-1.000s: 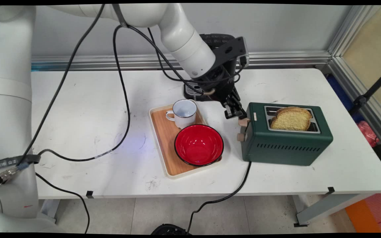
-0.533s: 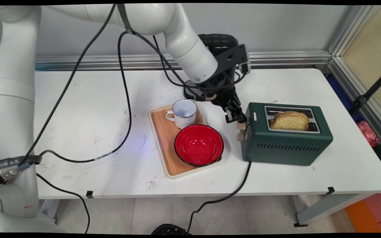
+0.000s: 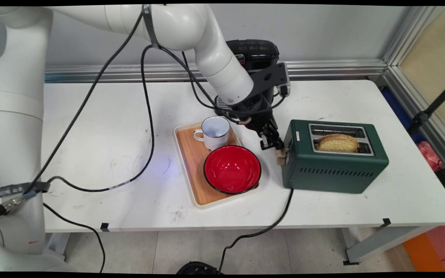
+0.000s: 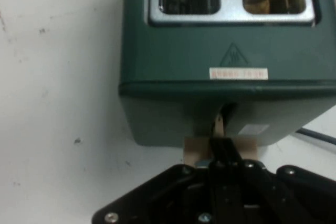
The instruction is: Press the toaster switch
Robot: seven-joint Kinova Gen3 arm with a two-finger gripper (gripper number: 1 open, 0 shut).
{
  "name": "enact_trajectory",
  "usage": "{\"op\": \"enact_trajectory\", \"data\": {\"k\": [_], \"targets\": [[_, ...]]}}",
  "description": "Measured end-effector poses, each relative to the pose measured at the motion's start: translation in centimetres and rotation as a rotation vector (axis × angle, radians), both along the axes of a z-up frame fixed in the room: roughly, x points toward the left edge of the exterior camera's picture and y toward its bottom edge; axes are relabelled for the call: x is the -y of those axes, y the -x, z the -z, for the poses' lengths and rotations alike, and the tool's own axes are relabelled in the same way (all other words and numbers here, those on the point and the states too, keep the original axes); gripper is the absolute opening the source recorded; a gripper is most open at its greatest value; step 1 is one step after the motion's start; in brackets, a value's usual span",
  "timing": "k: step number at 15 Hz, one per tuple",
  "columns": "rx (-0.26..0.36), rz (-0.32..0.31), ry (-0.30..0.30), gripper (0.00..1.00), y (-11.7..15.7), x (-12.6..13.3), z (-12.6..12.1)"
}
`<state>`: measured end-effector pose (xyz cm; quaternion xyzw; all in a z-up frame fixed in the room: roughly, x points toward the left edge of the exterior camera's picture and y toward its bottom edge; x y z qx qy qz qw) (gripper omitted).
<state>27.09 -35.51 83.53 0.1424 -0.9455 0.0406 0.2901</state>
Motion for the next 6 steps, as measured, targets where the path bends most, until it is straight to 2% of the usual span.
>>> {"op": "enact_trajectory", "data": {"k": [6], "targets": [[0.009, 0.002, 0.004, 0.0, 0.2, 0.15, 0.98]]}}
